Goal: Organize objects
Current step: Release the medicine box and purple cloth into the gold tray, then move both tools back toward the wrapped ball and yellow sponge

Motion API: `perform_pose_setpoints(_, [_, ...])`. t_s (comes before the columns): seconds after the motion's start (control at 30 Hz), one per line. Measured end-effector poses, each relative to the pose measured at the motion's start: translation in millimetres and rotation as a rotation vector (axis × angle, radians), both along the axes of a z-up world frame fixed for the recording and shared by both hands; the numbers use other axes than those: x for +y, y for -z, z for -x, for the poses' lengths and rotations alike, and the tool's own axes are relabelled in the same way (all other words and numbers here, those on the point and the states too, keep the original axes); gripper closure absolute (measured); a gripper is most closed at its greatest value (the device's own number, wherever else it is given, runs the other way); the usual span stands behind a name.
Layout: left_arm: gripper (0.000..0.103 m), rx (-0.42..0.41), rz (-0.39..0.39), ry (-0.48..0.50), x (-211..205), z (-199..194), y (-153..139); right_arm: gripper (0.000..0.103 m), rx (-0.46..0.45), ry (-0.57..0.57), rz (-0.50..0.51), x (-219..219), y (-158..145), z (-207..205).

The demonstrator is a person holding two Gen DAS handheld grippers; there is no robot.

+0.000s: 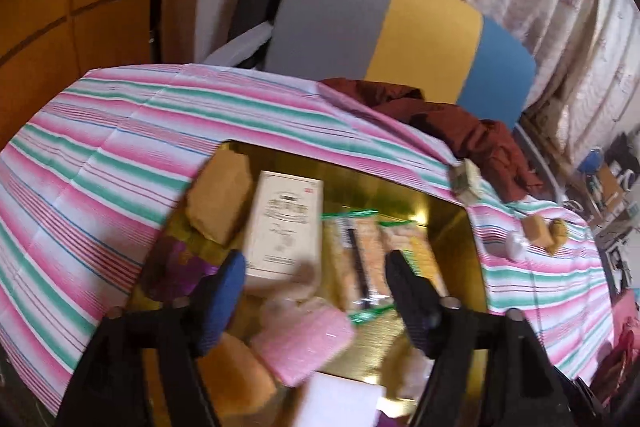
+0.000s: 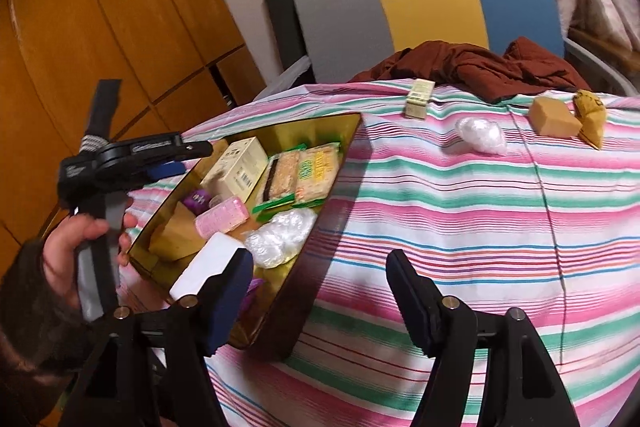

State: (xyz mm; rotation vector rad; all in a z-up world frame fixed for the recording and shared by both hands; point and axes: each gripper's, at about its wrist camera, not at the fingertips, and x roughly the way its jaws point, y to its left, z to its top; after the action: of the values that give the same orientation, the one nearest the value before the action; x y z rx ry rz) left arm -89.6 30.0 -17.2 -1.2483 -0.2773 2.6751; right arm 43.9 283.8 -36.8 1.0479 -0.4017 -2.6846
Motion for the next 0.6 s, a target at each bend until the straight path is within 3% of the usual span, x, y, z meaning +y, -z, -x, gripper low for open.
perform_pose_setpoints(0.17, [0.027, -0.013, -0.031, 0.087, 28.1, -10.7, 1.2, 0.031, -0.015, 0.054, 0.017, 14.7, 3.7, -0.1])
perform_pose_setpoints(0.6, [0.027, -0.038, 0.000, 0.317, 126.1, -39.6, 3.6, 0.031, -0.063, 0.221, 0.046, 68.3, 24.7, -4.5])
